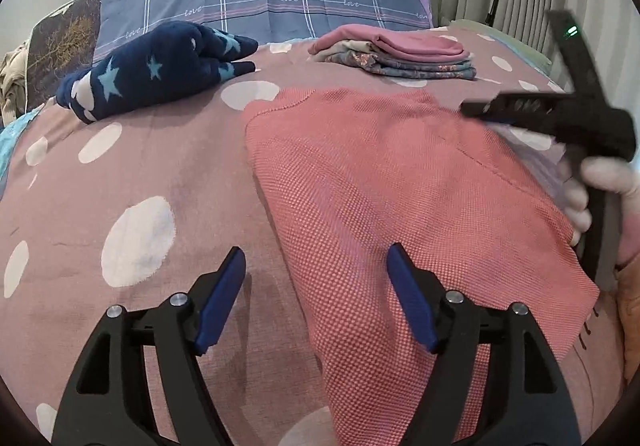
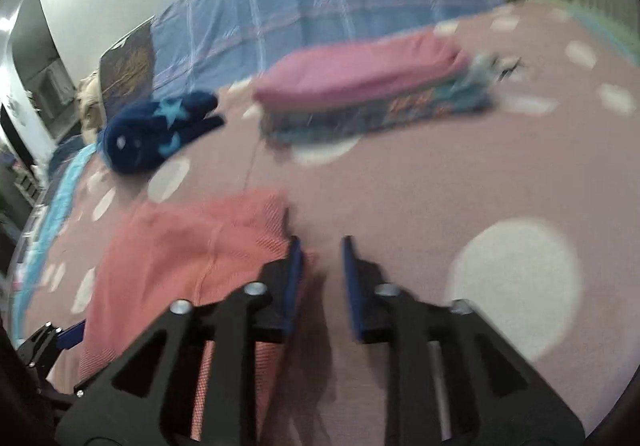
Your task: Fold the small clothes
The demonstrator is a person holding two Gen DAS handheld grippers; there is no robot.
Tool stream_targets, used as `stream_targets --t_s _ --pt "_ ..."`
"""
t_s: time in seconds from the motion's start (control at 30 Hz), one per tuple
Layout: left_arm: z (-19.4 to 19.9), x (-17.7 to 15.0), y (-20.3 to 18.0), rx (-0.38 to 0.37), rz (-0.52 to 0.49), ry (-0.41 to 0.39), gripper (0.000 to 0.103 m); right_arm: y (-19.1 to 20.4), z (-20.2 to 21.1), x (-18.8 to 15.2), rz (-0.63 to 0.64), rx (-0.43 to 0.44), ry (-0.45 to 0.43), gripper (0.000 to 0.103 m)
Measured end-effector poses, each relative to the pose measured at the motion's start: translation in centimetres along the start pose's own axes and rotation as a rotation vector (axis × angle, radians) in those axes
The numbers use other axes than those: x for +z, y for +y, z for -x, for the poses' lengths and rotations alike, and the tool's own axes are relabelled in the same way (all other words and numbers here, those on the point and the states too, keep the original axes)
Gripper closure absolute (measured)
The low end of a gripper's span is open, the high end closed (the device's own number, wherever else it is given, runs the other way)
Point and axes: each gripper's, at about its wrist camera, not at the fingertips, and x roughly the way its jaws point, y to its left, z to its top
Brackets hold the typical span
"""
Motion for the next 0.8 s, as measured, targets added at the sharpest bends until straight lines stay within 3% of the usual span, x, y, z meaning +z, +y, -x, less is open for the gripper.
stream_targets --t_s 0.07,0.17,0.2,0.23,0.3,0.4,0.57,0.63,0.73,0.8 --pt "0.0 0.0 0.2 -0.004 0.008 0.002 0.026 0.9 1.5 0.2 0.024 0.053 -0.024 0.078" --pt "-0.1 0.0 0.2 -0.003 0.009 0.004 0.026 3.8 3.0 -0.8 0.093 0.261 0.033 0.079" --pt "-0.1 0.0 0.2 -0.002 0.009 0.005 0.025 4.9 2.9 -1.6 0.136 0.287 0.067 0.079" --pt "-0.1 0.0 0.3 -0.003 0.01 0.005 0.025 5.7 2.6 -2.4 0.171 0.276 0.098 0.074" --pt "-0.2 0.0 0.4 -0.011 0.02 0.012 0.022 7.2 0.5 -5.2 0.303 0.157 0.165 0.069" --pt "-0.3 0.1 1.0 -0.017 0.054 0.022 0.017 7.8 2.9 -6.0 0.341 0.104 0.079 0.069" --pt "1.8 -0.4 1.5 -0.044 0.101 0.016 0.017 7.9 9.9 -8.0 0.322 0.2 -0.003 0.069" --pt "2.9 -1.2 1.3 -0.073 0.102 0.025 0.017 8.4 10.9 -10.1 0.378 0.194 0.039 0.067" --pt "4.0 -3.3 0.3 -0.1 0.041 0.062 0.017 7.6 9.1 -13.6 0.393 0.075 0.168 0.062" --pt "4.2 -4.5 -0.4 -0.075 0.003 0.084 0.017 7.0 10.0 -14.0 0.342 0.113 0.135 0.061"
